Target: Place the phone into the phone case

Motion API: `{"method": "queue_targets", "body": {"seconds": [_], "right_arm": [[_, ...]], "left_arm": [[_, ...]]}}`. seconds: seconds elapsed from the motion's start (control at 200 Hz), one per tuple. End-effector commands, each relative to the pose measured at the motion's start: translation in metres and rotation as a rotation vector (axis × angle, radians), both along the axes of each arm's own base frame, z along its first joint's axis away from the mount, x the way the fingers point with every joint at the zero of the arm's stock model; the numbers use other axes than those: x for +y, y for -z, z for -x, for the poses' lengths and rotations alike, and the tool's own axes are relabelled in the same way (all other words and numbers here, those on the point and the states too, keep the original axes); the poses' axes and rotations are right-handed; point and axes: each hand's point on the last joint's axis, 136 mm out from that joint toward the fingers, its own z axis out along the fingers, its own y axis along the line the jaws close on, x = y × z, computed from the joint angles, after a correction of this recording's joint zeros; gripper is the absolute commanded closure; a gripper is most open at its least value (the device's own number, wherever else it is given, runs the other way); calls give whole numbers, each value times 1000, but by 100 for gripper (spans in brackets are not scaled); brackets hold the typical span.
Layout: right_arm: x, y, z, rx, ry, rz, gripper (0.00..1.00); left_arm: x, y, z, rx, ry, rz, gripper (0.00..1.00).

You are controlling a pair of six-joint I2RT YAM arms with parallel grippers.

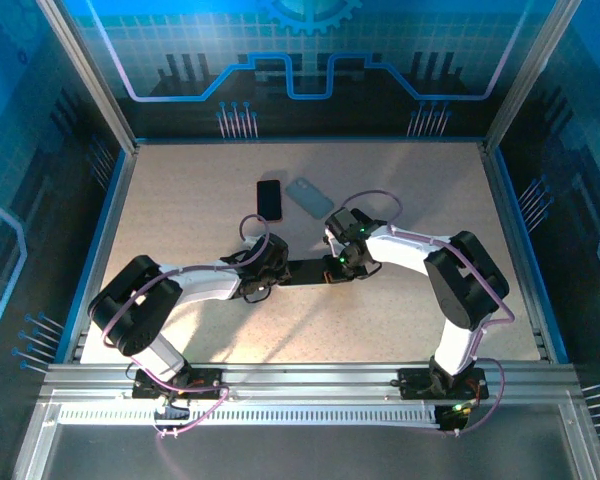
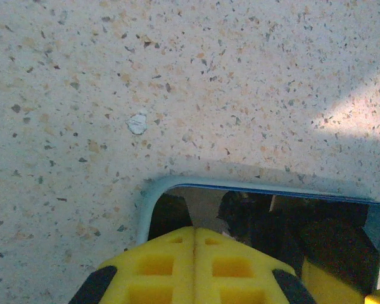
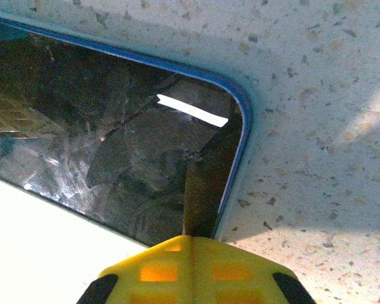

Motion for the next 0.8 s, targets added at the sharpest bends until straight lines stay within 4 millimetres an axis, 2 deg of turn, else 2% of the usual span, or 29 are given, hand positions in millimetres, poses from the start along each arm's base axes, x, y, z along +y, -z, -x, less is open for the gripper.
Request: {"method": "queue_targets", "body": {"seconds": [0.0, 0.16, 0.375, 0.485, 0.635, 0.795], "right_arm": [[-30, 100, 75, 220, -71, 205, 100], [-18, 69, 65, 189, -36, 110, 100], [-2, -10, 26, 54, -7, -29, 100], [0, -43, 1, -22, -16, -52, 100], [0, -54, -29, -72, -9, -63, 100], [-3, -45, -50, -90, -15, -18, 100]], "left_arm": [[44, 64, 59, 249, -3, -192, 100], [41, 61, 54, 239, 8, -200, 100], [34, 57, 46, 219, 30, -218, 100], [32, 55, 43, 212, 34, -216, 100], [31, 54, 41, 206, 28, -210, 100], [27, 51, 38, 198, 30, -201, 100]]}}
